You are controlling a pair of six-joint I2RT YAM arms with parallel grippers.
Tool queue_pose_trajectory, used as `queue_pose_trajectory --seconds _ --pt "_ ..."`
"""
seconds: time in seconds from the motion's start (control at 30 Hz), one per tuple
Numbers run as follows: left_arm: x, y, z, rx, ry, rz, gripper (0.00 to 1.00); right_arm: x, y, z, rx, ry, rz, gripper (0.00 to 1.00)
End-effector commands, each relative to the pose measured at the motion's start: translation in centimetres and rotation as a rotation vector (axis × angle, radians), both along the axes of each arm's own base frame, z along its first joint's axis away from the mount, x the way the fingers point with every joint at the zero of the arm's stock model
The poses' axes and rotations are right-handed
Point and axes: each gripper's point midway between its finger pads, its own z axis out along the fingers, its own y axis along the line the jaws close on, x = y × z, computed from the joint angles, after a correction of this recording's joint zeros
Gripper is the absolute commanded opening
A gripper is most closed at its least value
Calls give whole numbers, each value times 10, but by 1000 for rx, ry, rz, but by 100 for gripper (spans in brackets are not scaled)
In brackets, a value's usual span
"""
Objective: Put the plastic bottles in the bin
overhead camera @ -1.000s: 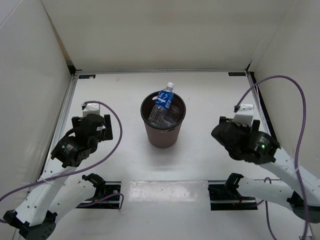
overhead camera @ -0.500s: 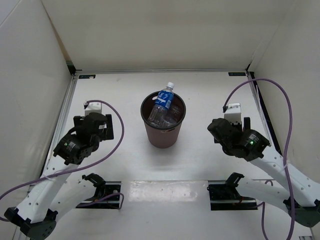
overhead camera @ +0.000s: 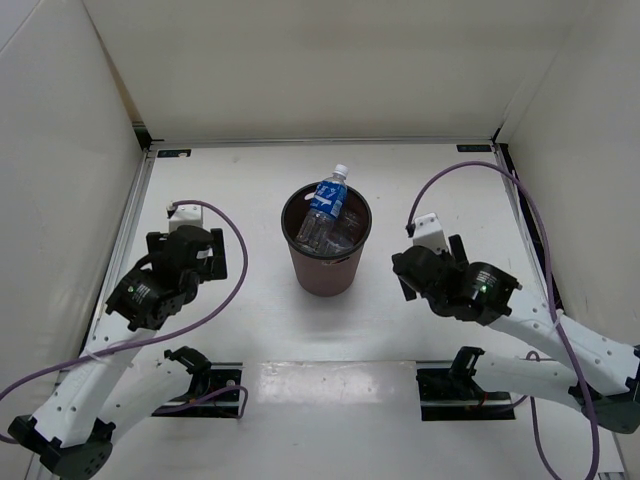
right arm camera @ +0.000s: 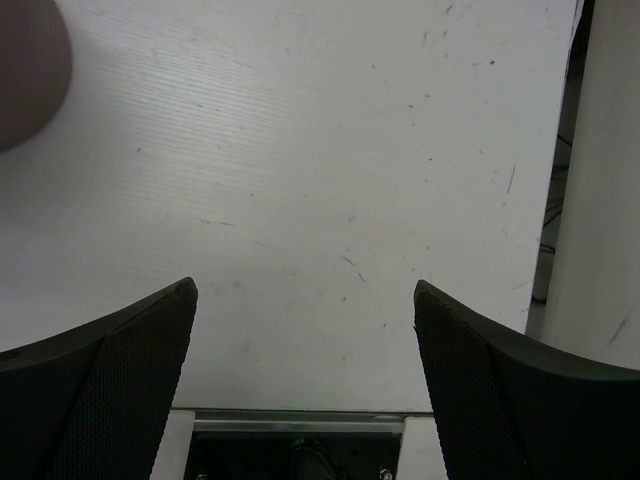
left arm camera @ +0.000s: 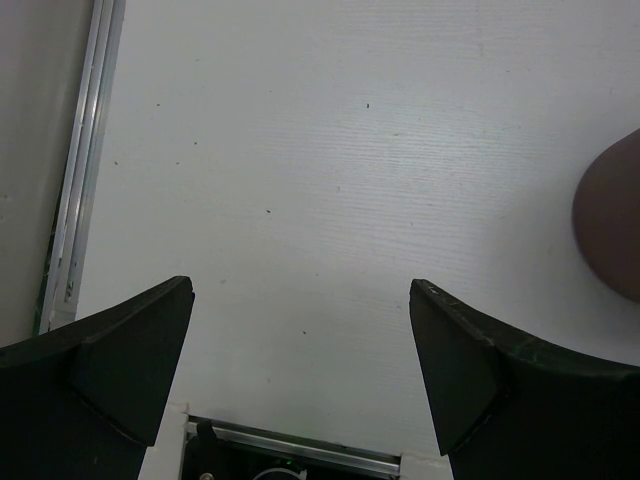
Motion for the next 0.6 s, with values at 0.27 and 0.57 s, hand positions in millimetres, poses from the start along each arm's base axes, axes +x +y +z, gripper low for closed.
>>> queue_pose_trajectory --seconds 0.27,0.57 --pt "0 0 8 -19 -24 1 100 1 1 3 28 -4 22 90" --pt "0 0 7 -12 -9 4 100 1 -3 9 57 -20 6 90"
